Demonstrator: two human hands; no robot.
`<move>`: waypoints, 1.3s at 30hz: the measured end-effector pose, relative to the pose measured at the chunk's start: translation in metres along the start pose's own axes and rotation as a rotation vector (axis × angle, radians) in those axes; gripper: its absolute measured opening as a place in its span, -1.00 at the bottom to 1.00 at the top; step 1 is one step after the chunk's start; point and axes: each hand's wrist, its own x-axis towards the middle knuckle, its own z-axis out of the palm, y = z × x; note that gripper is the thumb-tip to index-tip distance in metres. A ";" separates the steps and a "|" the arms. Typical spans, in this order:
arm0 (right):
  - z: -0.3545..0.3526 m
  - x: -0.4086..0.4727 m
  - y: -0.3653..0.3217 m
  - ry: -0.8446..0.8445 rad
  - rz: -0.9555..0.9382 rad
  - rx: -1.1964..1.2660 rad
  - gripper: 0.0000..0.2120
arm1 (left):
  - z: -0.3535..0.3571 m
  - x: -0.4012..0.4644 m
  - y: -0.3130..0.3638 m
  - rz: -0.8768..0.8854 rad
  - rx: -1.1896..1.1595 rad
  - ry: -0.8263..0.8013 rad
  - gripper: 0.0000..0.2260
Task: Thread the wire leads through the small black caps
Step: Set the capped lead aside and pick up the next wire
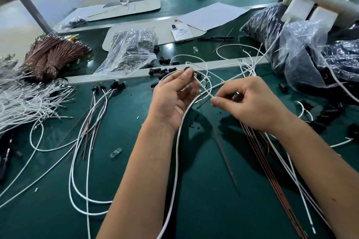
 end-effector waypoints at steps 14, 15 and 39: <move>0.009 0.000 -0.012 0.075 -0.147 -0.109 -0.88 | 0.010 -0.004 -0.008 0.099 0.092 -0.139 -0.93; 0.007 0.000 -0.011 0.043 -0.143 -0.056 -0.90 | 0.010 -0.004 -0.007 0.103 0.061 -0.136 -0.93; -0.005 -0.005 -0.015 -0.375 0.192 0.522 -0.70 | 0.008 -0.006 -0.004 0.034 -0.007 -0.166 -0.78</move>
